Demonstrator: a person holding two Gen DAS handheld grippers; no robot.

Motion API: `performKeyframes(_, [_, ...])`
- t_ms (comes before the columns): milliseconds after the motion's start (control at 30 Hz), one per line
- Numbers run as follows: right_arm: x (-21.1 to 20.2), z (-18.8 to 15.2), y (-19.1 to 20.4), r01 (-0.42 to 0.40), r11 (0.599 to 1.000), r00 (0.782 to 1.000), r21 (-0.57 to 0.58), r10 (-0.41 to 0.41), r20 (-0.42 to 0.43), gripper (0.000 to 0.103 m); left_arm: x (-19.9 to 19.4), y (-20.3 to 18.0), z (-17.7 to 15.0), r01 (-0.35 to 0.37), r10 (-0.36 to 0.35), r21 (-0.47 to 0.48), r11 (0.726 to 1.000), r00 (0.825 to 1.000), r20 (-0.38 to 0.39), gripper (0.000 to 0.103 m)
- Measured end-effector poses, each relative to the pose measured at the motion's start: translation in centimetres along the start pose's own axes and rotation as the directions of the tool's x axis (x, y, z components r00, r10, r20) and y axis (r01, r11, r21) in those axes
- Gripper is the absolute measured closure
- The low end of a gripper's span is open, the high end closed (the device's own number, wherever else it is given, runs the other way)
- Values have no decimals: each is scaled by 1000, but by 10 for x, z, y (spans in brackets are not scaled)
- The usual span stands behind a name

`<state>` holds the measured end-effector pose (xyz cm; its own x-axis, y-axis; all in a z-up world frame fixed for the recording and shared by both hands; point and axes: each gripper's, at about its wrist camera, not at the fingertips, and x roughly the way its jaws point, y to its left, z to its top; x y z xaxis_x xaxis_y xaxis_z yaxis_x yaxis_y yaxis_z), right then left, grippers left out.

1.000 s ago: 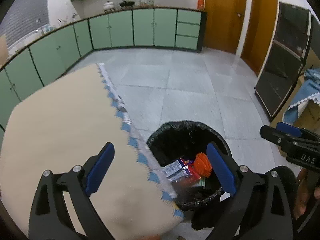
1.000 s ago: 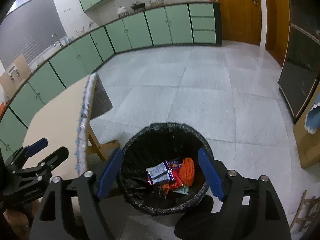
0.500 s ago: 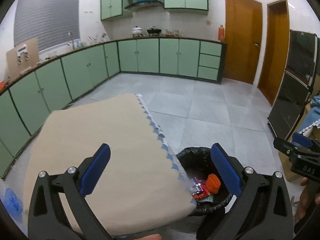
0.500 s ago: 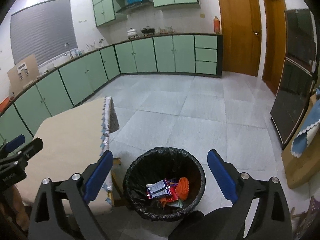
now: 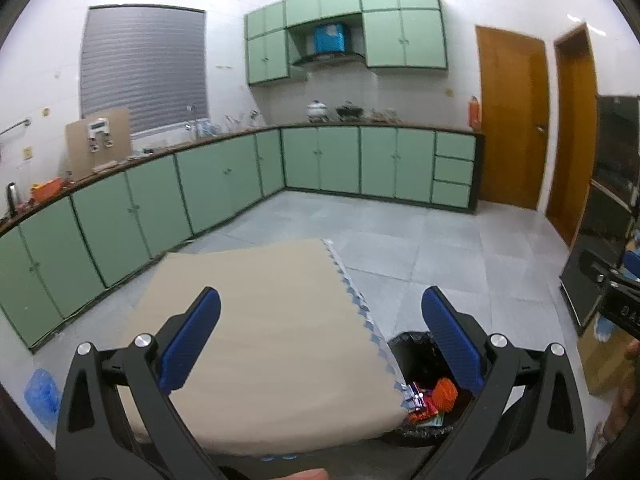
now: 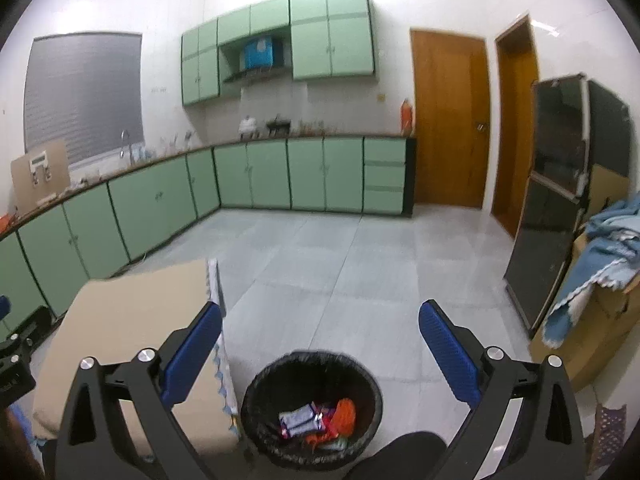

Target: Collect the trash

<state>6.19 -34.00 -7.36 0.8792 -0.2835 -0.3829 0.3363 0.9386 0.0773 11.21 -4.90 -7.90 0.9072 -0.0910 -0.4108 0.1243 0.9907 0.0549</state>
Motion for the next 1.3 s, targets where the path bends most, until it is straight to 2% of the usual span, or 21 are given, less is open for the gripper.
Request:
performKeyframes(367, [-62,13,-7,18,1000,990,22,-20,137,6,-86,3,12,-21,22,-9,1000,993,114,5])
performKeyframes(500, [-79,14,-9,16,1000,984,17,-19,179,6,-105,4,11,-72,76,-31,997,987,145,5])
performKeyframes(600, [-86,13,-14,21,999,983,24,-25,184,6,-118,4,12,-81,88,-53,995,984,154,5])
performKeyframes(867, [-99,18,-30,71,995,971,76,-87,221,6,-123,4,17,-102,114,-74,992,978,175,5])
performKeyframes(1300, [-111,19,-28,89,992,961,86,-108,256,6,-121,12,7,-84,95,-74,994,982,163,5])
